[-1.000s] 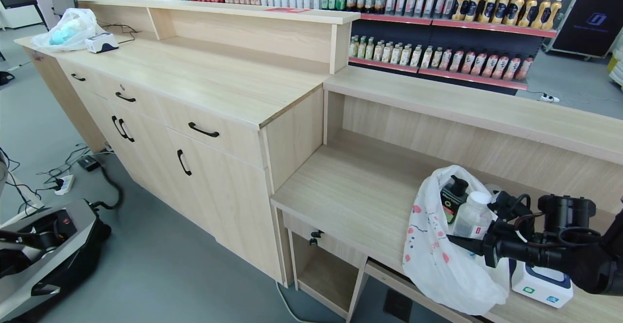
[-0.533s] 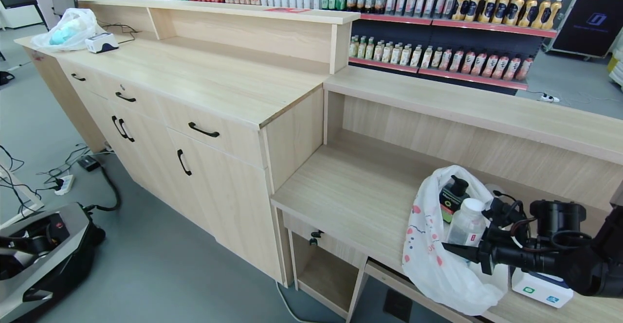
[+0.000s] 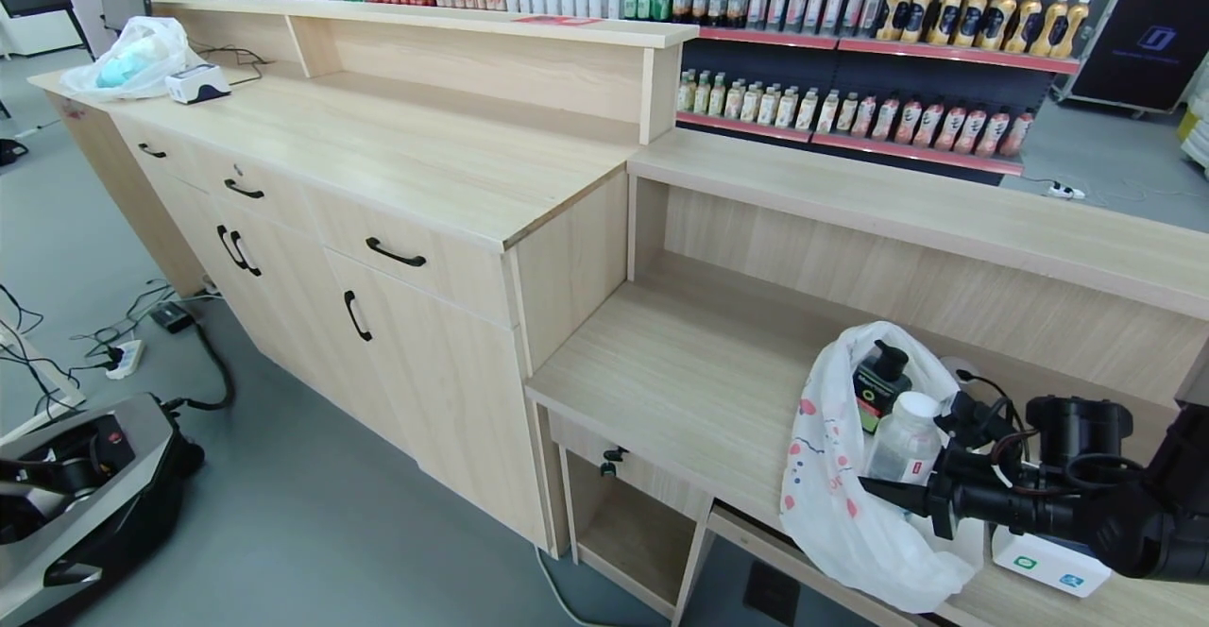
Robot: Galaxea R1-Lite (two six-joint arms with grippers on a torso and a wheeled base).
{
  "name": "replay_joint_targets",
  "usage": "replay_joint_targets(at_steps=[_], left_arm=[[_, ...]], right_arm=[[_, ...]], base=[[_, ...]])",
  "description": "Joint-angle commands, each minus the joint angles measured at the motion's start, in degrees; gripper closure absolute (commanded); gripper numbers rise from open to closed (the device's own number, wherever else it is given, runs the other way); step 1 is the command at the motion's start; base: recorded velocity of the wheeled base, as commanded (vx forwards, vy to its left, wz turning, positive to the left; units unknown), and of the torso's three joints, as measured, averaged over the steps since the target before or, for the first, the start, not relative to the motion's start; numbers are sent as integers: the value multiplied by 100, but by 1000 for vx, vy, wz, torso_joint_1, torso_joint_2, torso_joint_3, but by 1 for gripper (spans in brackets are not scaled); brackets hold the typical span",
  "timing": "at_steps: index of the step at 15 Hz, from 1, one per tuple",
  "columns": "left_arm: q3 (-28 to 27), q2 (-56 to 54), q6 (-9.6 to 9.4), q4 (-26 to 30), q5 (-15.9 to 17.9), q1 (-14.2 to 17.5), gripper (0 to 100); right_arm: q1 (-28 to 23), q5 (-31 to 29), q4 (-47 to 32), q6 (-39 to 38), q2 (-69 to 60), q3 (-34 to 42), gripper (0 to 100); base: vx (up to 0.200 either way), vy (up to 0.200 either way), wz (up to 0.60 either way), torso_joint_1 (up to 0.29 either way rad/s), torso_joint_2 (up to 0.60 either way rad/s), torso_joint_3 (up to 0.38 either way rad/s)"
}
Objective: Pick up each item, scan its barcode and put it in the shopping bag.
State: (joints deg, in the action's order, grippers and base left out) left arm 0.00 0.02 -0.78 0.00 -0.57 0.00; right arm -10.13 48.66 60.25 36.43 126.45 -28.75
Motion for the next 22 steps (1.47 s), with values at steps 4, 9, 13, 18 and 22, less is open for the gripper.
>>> replay_joint_targets(at_steps=[4, 9, 13, 18, 22], left_arm=[[0, -2, 8, 0, -4, 0, 100], [0, -2, -1, 0, -4, 0, 100], [0, -2, -1, 0, -4, 0, 100], [0, -2, -1, 0, -4, 0, 100], [0, -2, -1, 0, -4, 0, 100]], right_arm=[[-138, -24, -74, 5, -24, 27, 0], [-376, 574, -461, 119, -595, 44, 0], [-507, 767, -619, 269, -886, 36, 0], [-639, 715, -681, 233, -1466, -70, 0], [-885, 723, -1340, 163, -2529, 62, 0]], base=[[0, 0, 0, 0, 0, 0], [0, 0, 0, 0, 0, 0], [0, 0, 0, 0, 0, 0], [0, 0, 0, 0, 0, 0], [0, 0, 0, 0, 0, 0]])
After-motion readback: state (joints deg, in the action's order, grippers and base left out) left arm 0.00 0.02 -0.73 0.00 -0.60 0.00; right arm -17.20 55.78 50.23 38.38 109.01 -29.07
